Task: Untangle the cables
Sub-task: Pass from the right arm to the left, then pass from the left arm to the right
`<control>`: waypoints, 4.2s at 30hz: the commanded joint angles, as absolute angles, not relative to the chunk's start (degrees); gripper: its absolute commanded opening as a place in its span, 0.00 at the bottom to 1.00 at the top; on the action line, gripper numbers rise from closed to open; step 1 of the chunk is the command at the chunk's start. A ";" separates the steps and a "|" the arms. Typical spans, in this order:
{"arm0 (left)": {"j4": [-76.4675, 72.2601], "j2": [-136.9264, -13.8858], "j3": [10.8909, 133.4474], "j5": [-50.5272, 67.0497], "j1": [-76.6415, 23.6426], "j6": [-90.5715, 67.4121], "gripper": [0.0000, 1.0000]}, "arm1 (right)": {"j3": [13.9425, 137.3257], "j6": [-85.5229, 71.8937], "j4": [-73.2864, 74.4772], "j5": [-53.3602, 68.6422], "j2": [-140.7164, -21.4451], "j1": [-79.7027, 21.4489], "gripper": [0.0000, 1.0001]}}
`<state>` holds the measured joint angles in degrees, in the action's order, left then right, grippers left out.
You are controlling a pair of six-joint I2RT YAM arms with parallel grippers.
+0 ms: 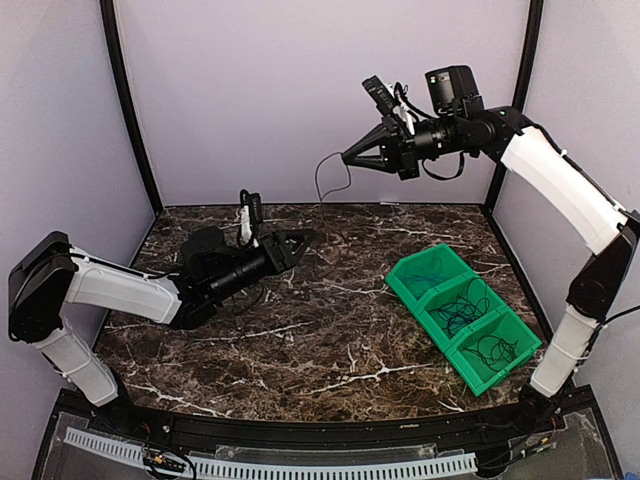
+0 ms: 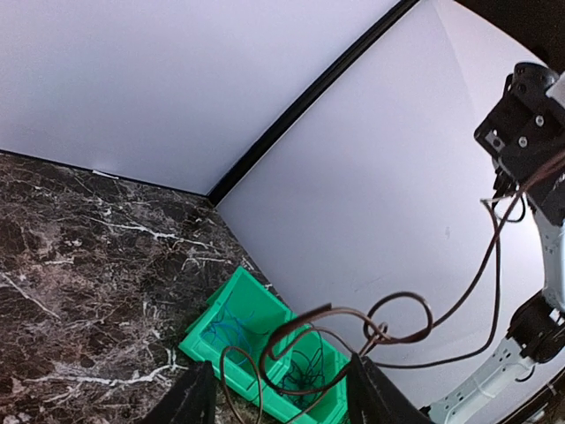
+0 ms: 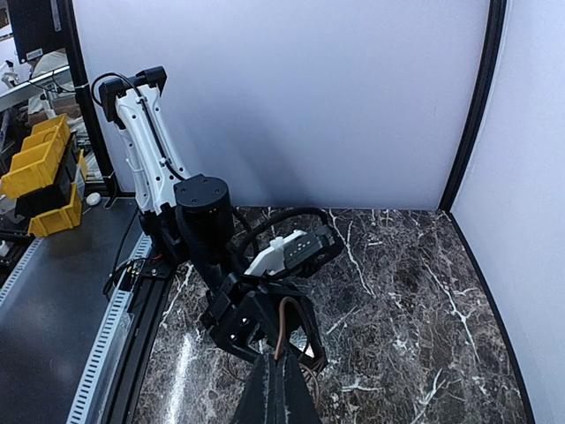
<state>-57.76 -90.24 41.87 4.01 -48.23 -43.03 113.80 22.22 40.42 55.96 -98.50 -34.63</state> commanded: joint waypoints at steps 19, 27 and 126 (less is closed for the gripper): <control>-50.54 -91.22 42.47 1.20 -44.09 -48.67 0.00 | 117.64 23.96 43.07 55.49 -97.72 -35.61 0.00; -25.89 -76.76 35.94 -25.96 -39.95 -45.15 0.00 | 121.10 31.20 50.77 46.19 -95.97 -33.46 0.00; -26.58 -72.99 41.64 14.18 -41.50 -19.97 0.39 | 93.00 42.61 41.08 35.56 -102.76 -46.20 0.00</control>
<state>-31.99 -81.21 42.87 23.22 -39.40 -28.53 92.75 47.16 40.73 28.38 -103.00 -46.98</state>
